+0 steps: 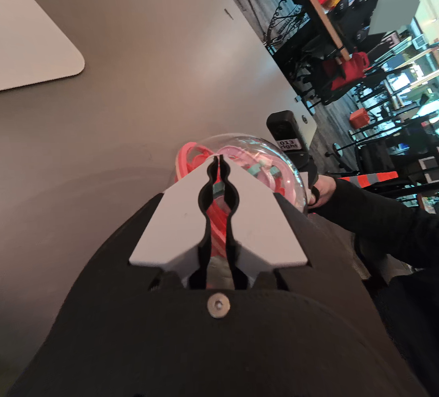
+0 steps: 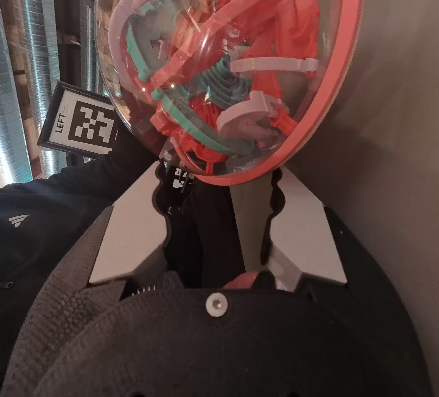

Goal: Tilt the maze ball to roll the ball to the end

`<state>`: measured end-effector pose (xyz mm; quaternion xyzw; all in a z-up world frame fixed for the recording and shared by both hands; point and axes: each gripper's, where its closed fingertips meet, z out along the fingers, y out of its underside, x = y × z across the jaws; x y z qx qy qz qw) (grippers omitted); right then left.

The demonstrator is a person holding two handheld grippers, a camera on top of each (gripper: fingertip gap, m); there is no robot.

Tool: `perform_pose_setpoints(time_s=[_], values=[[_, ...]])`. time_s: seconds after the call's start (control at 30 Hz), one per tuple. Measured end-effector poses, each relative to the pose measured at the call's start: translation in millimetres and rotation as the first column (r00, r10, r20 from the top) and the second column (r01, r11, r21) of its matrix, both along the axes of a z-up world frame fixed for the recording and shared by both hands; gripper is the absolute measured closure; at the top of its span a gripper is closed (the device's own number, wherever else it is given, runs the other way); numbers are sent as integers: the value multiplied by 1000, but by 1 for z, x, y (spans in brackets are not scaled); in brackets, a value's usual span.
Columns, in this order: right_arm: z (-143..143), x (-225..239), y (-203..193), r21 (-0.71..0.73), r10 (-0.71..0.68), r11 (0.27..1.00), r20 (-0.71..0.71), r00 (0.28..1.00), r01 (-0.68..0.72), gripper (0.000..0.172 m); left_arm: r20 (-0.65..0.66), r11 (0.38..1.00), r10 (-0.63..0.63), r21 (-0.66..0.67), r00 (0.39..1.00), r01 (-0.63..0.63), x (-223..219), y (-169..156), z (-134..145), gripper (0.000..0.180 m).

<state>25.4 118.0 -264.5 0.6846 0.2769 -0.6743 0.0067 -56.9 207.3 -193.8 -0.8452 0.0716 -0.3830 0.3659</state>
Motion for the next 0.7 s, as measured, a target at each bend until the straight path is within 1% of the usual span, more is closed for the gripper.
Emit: perform_pose_setpoints(time_s=[0.2, 0.47, 0.57, 0.67, 0.7], values=[[-1, -2, 0, -4, -3, 1000, 1, 1000, 3, 84, -42, 1000, -6, -15, 999, 5, 0, 2, -1, 180], [-7, 8, 5, 137, -15, 991, 51, 999, 8, 84, -59, 1000, -30, -5, 998, 30, 9, 1, 2, 180], [-6, 11, 7, 125, -23, 992, 34, 999, 19, 87, -66, 1000, -25, -4, 998, 25, 7, -1, 1, 180], [-5, 10, 10, 110, -35, 993, 25, 999, 32, 90, -104, 1000, 8, -4, 995, -8, -2, -2, -2, 174], [-5, 10, 10, 108, -36, 994, 24, 999, 34, 93, -108, 1000, 20, -8, 994, -21, -6, -3, -3, 169]])
